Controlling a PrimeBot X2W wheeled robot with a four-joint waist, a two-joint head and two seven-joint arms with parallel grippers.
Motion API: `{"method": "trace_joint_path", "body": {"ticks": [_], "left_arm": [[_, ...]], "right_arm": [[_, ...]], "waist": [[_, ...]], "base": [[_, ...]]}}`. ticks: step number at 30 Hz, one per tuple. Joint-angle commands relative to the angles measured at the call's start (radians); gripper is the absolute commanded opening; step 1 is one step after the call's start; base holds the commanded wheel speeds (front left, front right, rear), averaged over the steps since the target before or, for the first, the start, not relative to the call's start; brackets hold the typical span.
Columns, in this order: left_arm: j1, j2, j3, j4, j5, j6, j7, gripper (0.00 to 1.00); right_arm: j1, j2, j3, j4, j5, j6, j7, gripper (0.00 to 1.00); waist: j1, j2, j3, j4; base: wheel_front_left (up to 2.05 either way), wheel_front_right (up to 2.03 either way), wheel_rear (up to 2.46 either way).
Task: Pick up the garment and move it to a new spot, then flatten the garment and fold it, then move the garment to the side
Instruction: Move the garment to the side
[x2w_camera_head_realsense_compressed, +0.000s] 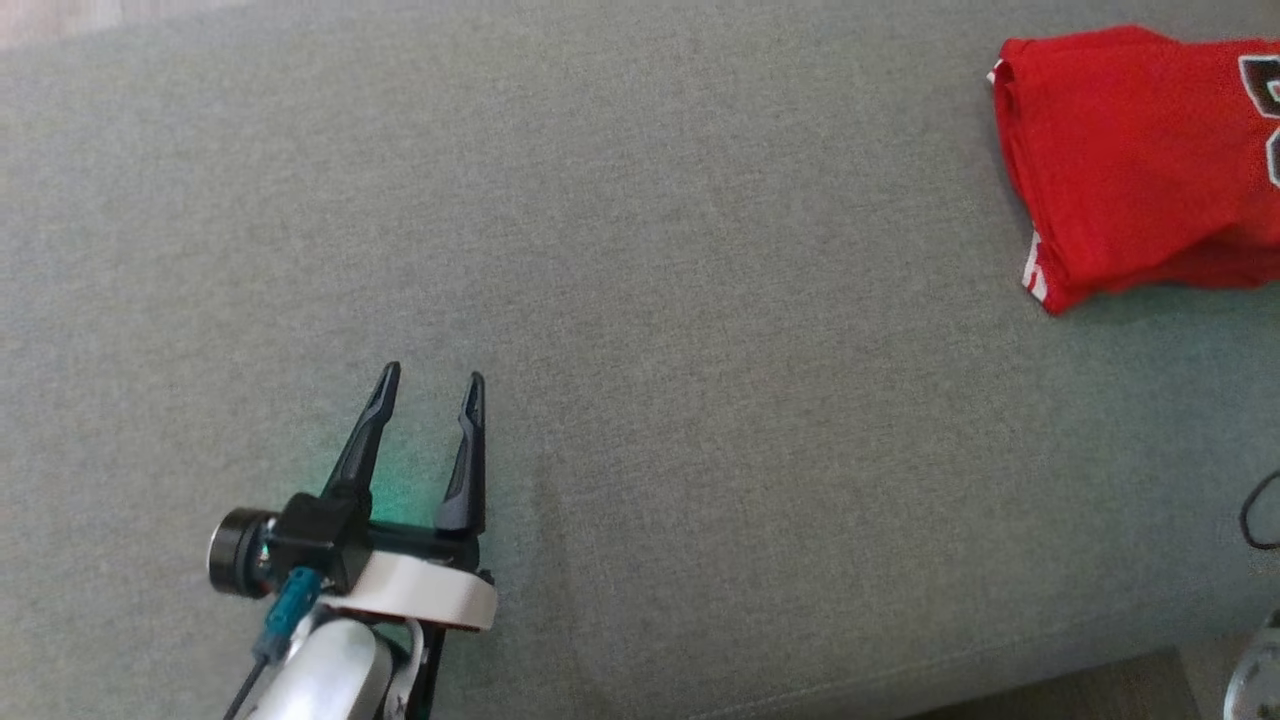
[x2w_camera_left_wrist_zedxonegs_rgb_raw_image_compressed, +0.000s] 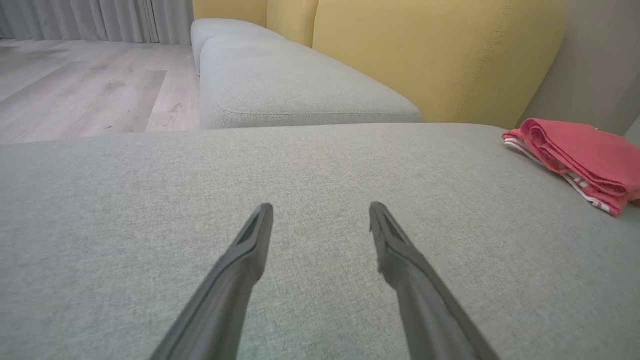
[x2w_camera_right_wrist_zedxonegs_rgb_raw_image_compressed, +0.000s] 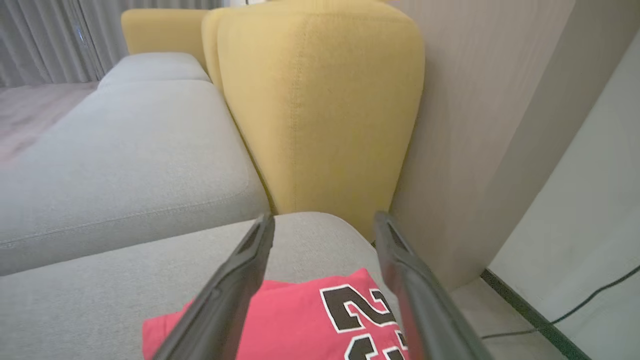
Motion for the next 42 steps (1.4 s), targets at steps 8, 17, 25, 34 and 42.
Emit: {"method": "trace_joint_path", "body": {"ticks": [8, 17, 25, 34, 42], "left_arm": [[-0.011, 0.018, 0.057, -0.018, -0.035, 0.015, -0.018, 1.0], [0.049, 0.005, 0.121, -0.003, -0.103, 0.019, -0.04, 1.0], [0.123, 0.005, 0.142, 0.03, -0.123, 0.019, -0.048, 1.0], [0.172, -0.011, 0.106, 0.044, -0.117, 0.017, -0.049, 1.0], [0.198, -0.016, 0.104, 0.033, -0.126, 0.029, -0.047, 1.0]], "right_arm": [[0.05, 0.014, 0.143, -0.114, 0.04, 0.007, -0.05, 1.0], [0.206, 0.081, 0.257, -0.185, 0.064, 0.007, -0.119, 1.0], [0.459, 0.158, 0.292, -0.288, 0.081, 0.007, -0.204, 1.0], [0.718, 0.169, 0.324, -0.388, 0.145, 0.007, -0.274, 1.0], [0.823, 0.169, 0.331, -0.442, 0.186, 0.007, -0.308, 1.0]], "waist": [[0.0, 0.0, -0.082, 0.047], [0.0, 0.0, -0.191, 0.148], [0.0, 0.0, -0.259, 0.225], [0.0, 0.0, -0.297, 0.253], [0.0, 0.0, -0.318, 0.238]], "base": [[0.0, 0.0, 0.0], [0.0, 0.0, 0.0], [0.0, 0.0, 0.0], [0.0, 0.0, 0.0], [0.0, 0.0, 0.0]]}}
